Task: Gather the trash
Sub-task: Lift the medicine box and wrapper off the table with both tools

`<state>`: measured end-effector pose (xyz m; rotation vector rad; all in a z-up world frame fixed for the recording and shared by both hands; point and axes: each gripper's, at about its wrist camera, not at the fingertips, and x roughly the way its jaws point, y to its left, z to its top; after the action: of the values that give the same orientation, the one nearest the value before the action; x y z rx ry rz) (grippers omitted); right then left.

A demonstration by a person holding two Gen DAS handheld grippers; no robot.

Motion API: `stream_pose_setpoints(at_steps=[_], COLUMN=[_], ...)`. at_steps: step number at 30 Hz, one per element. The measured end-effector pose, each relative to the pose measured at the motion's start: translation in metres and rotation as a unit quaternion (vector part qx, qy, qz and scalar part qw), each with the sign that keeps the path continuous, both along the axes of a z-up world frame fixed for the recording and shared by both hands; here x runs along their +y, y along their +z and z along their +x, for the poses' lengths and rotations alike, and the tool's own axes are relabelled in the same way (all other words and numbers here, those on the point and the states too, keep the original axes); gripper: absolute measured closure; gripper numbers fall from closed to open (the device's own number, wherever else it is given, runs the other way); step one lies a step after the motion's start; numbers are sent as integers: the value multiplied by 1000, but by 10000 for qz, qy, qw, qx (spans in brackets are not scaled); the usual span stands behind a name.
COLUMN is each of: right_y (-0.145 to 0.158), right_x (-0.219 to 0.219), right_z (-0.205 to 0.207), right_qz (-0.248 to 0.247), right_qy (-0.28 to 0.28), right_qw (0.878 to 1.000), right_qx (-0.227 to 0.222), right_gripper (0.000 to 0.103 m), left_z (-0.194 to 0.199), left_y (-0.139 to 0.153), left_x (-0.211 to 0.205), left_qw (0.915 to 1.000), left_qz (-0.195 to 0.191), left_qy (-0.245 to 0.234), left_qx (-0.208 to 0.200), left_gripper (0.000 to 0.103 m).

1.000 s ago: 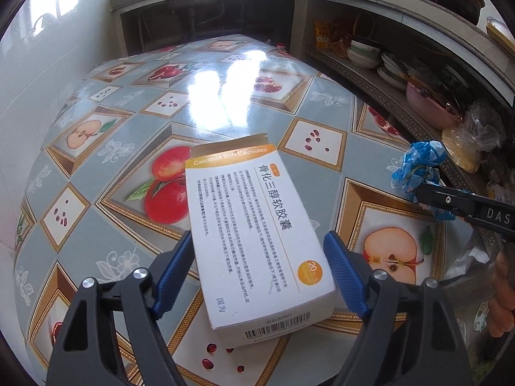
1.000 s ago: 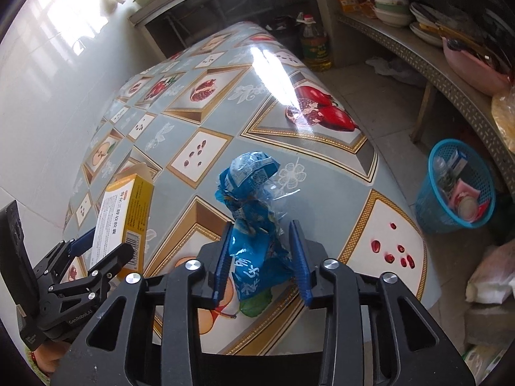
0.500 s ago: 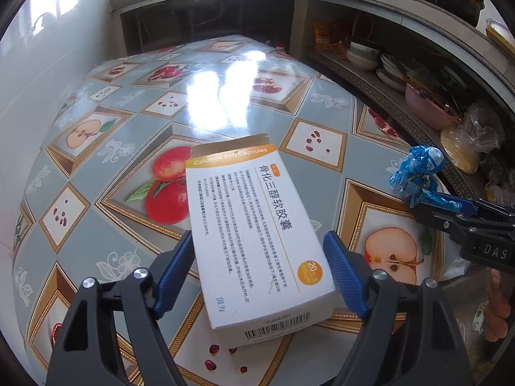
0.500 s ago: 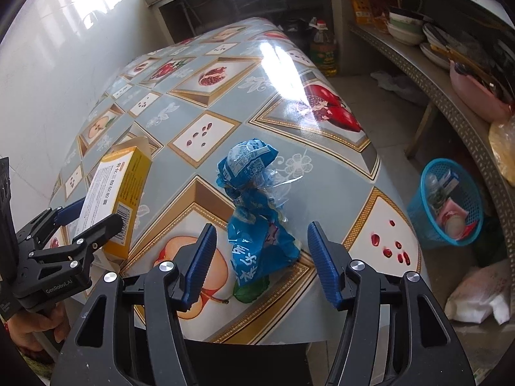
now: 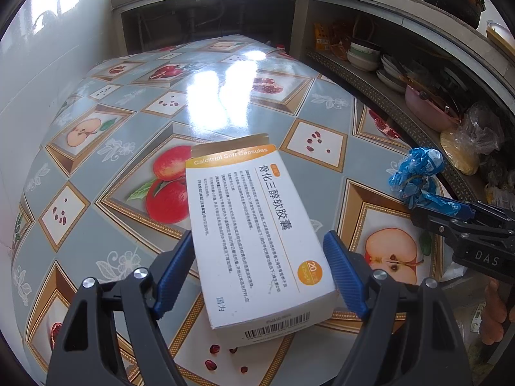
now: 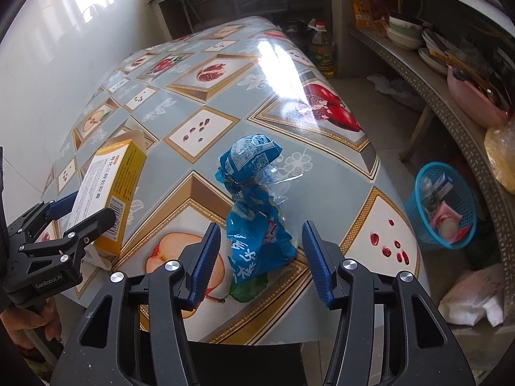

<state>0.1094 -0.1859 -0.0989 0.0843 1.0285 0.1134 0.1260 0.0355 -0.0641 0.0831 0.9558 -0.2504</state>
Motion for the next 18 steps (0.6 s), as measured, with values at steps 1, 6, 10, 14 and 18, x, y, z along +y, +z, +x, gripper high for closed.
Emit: stream_pose_setpoints(at_steps=[1, 6, 10, 14, 18], right_y=[0, 0, -1, 0, 1], right_x=[0, -2, -5, -11, -21], right_z=[0, 0, 0, -1, -1], right_qz=[-18, -40, 12, 163, 548], right_qy=[-3, -45, -87, -110, -145], right_qw=[10000, 10000, 10000, 9998, 9984], right_qx=[-4, -2, 8, -15, -4], right_gripper=[57, 67, 79, 87, 89], left_z=[0, 0, 1, 1, 1], left_y=[0, 0, 0, 0, 1], left_x=[0, 0, 1, 1, 2], left_qw=[10000, 10000, 10000, 10000, 10000], left_qz=[1, 0, -2, 3, -7], left_qy=[0, -5, -6, 16, 52], left_qx=[0, 0, -2, -14, -30], left_gripper=[25, 25, 25, 25, 25])
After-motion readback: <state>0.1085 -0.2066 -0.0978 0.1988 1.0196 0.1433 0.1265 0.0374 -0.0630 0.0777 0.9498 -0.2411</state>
